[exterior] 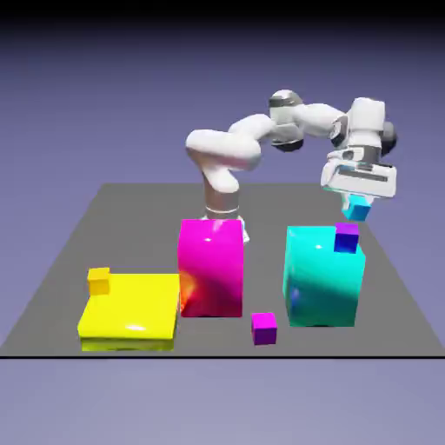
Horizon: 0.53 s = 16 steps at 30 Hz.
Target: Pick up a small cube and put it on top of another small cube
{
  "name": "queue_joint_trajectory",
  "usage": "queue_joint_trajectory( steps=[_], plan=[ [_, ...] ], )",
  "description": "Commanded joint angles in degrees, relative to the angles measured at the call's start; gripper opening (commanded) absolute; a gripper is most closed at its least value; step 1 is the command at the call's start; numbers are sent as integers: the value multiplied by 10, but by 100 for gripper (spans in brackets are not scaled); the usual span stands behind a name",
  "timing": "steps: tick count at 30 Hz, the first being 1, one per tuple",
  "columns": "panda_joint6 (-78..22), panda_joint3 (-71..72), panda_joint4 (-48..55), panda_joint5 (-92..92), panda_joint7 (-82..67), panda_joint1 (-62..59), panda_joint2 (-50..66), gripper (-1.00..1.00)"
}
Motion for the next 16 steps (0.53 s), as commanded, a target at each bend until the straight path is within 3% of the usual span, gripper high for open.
queue_joint_trajectory(
  steps=[1, 7, 13, 14, 16],
  plan=[
    [-16, -16, 4, 11, -3, -21, -15, -100],
    [-79, -79, 10, 86, -3, -117, -79, -100],
    [17, 27, -3, 142, -5, -106, -45, -100],
    [17, 27, -3, 142, -5, -106, -45, 100],
    [-1, 7, -1, 131, -4, -108, -52, 100]
  ],
)
